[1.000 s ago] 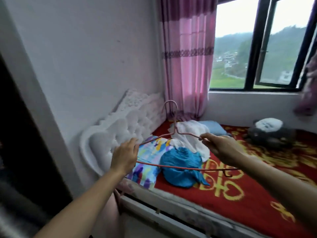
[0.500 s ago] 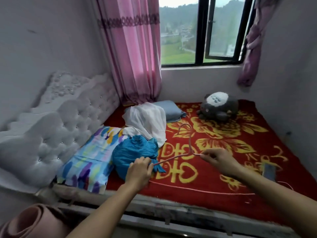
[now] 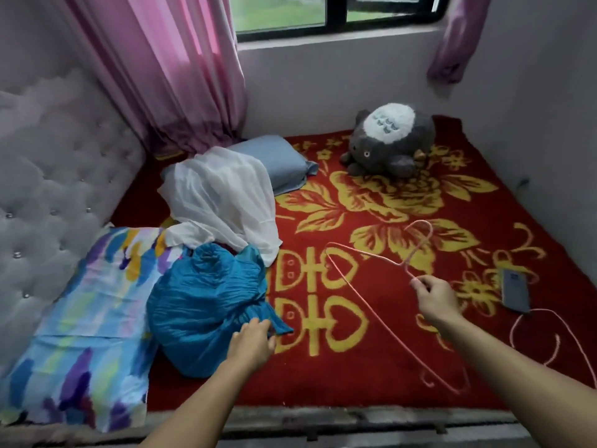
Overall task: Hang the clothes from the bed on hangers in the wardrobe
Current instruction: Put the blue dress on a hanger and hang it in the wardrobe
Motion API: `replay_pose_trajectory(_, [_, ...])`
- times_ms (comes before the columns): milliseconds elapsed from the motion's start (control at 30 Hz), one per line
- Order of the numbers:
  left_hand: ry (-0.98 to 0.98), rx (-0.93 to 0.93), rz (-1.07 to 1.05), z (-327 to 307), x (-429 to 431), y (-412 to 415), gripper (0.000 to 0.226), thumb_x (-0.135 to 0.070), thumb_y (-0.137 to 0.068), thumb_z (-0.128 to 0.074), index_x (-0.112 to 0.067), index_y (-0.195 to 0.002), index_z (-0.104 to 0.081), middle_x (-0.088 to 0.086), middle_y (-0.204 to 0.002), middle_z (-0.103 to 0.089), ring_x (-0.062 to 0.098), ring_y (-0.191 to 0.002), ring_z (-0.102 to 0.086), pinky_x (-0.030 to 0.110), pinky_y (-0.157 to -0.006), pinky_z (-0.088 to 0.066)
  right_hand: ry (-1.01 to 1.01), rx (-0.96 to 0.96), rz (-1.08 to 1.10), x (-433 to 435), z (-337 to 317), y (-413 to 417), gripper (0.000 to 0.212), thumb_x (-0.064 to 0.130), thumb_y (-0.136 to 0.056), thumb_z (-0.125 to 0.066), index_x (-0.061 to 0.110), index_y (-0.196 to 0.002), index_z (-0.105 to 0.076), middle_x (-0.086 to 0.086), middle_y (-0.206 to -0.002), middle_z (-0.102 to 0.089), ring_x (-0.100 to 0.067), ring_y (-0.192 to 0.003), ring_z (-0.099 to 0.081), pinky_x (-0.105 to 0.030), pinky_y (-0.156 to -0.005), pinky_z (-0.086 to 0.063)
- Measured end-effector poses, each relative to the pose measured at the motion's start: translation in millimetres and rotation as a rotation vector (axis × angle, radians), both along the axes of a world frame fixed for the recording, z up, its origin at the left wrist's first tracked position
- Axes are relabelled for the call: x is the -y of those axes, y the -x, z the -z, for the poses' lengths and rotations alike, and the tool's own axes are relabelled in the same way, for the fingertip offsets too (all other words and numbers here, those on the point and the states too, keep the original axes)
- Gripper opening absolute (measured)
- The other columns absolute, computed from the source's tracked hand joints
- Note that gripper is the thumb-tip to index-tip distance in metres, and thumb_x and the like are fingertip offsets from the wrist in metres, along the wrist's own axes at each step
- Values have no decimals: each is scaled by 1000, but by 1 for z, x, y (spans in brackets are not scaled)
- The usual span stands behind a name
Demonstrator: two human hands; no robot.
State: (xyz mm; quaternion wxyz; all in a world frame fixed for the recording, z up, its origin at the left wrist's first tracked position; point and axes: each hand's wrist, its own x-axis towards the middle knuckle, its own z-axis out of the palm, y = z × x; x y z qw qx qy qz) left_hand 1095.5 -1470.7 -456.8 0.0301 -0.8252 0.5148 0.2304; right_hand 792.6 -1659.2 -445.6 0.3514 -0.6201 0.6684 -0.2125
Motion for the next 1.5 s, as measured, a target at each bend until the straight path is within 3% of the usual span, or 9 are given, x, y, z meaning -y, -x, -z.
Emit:
replay_pose_trajectory(400, [-193, -1, 7, 165, 84, -42, 24, -34, -94, -46, -22, -112, -56, -1, -108, -53, 20, -103, -54, 35, -85, -46, -225, 48, 354, 142, 215, -59, 23, 22, -94, -52, 8, -92, -71, -10, -75, -66, -35, -81, -65, -36, -71, -47])
replay_pose_trajectory(600, [-124, 250, 77, 239, 130, -74, 32, -22, -71, -76, -10, -98, -65, 17, -107, -57, 37, -99, -56, 46, -77, -50, -404, -254, 241, 167, 302, -46, 28, 18, -96, -49, 9, -113, -69, -18, -114, -68, -36, -110, -60, -35, -90, -46])
replay_pose_trajectory(767, [-71, 358, -141, 257, 163, -125, 80, -27, -74, -76, -12, -143, -38, 24, -149, -29, 39, -137, -26, 52, -104, -32, -268, -474, 57, 159, 306, -52, 37, 21, -91, -52, 15, -126, -60, -13, -127, -56, -33, -120, -49, -41, -96, -44])
replay_pose_trajectory(867, [-235, 385, -331, 264, 167, -150, 75, -34, -82, -69, -15, -144, -32, 17, -146, -36, 32, -136, -29, 46, -106, -30, -77, -417, -84, 141, 294, -82, 36, 21, -90, -53, 20, -126, -59, -4, -125, -54, -24, -119, -45, -40, -93, -42])
replay_pose_trajectory(933, [-193, 268, -422, 275, 157, -163, 37, -22, -85, -62, -15, -121, -57, 16, -119, -60, 34, -114, -51, 42, -93, -40, -23, -338, -244, 128, 290, -112, 33, 20, -91, -54, 20, -123, -60, 0, -120, -55, -20, -116, -46, -37, -88, -44])
replay_pose_trajectory(1033, [74, -70, -620, 278, 132, -178, 10, -7, -87, -54, -11, -87, -64, 17, -85, -66, 36, -83, -59, 40, -73, -45, -59, -318, -525, 109, 289, -172, 30, 24, -93, -53, 23, -122, -60, 4, -118, -57, -17, -115, -49, -35, -85, -47])
replay_pose_trajectory(1267, [526, -989, -1124, 229, 57, -219, 24, -13, -100, -45, -11, -87, -65, 5, -83, -73, 20, -79, -67, 31, -75, -56, -47, -176, -888, 40, 271, -350, 75, 46, -79, -72, 36, -144, -35, 4, -143, -37, -17, -128, -39, -37, -92, -46])
replay_pose_trajectory(1367, [626, -997, -1151, 218, 22, -252, 25, -16, -100, -45, -7, -90, -66, 10, -90, -71, 19, -82, -66, 32, -79, -54, -205, -33, -849, 20, 271, -395, 25, 36, -91, -64, 19, -108, -68, 0, -128, -58, -20, -117, -54, -33, -85, -46])
replay_pose_trajectory(1500, [521, -492, -821, 219, -29, -302, 22, -20, -87, -62, -5, -70, -61, 9, -69, -58, 13, -68, -50, 31, -65, -41, -337, 45, -538, 7, 274, -410, 26, 30, -92, -58, 10, -78, -66, -5, -76, -67, -26, -75, -63, -36, -64, -48])
